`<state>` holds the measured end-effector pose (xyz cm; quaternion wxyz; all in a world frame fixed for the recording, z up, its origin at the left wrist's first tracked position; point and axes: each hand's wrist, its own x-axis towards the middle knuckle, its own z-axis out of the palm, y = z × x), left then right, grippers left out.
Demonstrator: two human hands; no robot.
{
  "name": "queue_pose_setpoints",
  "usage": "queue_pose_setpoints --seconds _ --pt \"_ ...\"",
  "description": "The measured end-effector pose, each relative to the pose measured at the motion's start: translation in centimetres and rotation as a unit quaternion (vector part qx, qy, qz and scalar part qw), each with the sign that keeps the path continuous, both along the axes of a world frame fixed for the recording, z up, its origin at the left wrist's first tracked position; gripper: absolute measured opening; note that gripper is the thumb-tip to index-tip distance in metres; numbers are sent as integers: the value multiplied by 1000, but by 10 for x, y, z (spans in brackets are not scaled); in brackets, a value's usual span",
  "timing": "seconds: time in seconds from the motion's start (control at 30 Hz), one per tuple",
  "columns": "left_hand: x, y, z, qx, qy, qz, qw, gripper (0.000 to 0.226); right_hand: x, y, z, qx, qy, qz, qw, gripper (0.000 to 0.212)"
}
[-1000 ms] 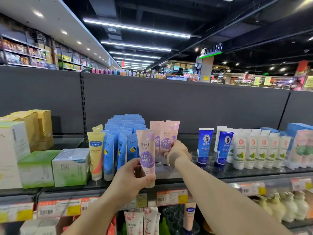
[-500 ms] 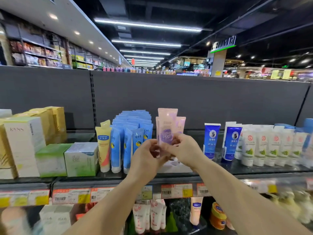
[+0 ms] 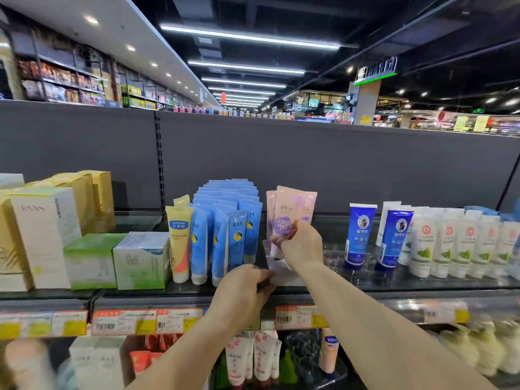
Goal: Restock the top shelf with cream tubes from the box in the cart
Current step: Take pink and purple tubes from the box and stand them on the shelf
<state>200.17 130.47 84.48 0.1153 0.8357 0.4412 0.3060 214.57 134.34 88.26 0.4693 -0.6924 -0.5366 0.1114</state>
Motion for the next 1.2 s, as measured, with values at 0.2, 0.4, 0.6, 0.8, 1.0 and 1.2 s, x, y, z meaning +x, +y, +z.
queue_pose_setpoints --seconds 0.2,0.4,0.6,0.8,1.0,1.2 --pt "-2 1 0 -2 -16 -17 1000 25 -4 2 -11 -17 -10 -13 1000 37" --pt "-2 7 -6 3 -8 -20 1000 33 -7 2 -5 -46 -21 -17 999 33" --pt "-3 11 -9 20 -5 -27 999 27 -12 -6 -3 -49 -16 -33 998 33" --pt "-7 4 -6 -11 -50 -42 998 15 -11 -32 -15 -43 -60 -56 996 26" --pt "-23 -35 6 -6 -65 1 998 15 -21 -74 -19 -16 -152 -20 988 20" --pt "-61 -98 6 26 37 88 995 28 -56 -132 -30 -161 -336 58 926 50"
